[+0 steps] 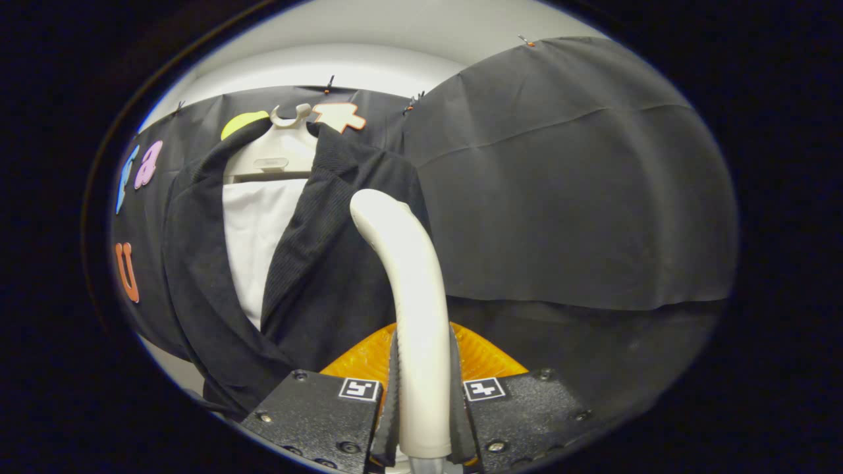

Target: Iron the clothes twice with a garment steamer, once on the left side and once on the right side.

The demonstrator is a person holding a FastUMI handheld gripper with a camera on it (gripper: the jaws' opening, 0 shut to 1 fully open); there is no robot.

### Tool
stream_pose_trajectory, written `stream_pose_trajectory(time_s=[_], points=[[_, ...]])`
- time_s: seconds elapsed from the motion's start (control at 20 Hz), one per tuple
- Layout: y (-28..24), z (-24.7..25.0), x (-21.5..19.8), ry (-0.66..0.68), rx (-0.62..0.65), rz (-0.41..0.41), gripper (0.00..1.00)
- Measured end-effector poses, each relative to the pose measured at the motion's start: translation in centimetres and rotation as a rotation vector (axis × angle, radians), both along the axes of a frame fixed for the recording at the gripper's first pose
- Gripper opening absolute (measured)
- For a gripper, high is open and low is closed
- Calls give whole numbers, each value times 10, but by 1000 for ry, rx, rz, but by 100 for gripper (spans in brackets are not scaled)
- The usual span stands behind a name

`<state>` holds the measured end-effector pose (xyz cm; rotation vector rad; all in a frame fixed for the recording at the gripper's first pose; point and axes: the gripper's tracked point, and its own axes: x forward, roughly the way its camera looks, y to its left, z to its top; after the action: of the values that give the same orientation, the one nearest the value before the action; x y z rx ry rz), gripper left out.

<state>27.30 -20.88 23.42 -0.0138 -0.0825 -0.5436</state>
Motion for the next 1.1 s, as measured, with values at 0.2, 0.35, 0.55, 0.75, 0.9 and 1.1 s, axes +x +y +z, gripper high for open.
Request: stream_pose_trajectory(time_s=[0.2,0.35,0.55,0.75,0.9,1.1], points=[[5,-16,-3,34,-21,-9,34],[7,-29,-3,60,-41,-15,34],[6,-48,-2,100,-33,-11,34],[3,-70,-4,132,-11,-15,34],[4,-89,-4,164,5,-12,33],[1,-109,-3,203,15,-14,33]])
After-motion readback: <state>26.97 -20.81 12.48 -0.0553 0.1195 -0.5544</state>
